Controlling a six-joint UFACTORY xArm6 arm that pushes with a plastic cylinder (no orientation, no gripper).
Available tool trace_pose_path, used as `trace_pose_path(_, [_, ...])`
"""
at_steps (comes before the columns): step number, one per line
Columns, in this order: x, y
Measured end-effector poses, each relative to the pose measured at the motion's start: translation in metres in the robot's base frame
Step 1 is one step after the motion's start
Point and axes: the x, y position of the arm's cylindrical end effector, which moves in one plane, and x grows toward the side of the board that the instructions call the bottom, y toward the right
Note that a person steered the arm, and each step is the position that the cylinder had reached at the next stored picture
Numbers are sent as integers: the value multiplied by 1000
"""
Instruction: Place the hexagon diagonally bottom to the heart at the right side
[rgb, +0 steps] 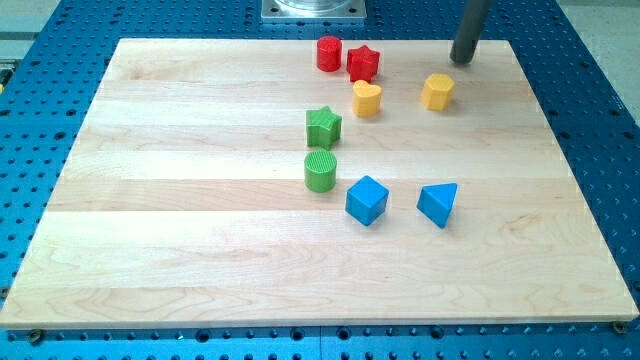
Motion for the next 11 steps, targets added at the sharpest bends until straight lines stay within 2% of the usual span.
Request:
trace_pose_path(1, [4, -7])
trace_pose_path(4, [93, -38])
trace_pose_path(5, [81, -51])
trace_pose_path(6, [88, -71])
trace_pose_path(9, [189, -61])
trace_pose_path(11, [145, -18])
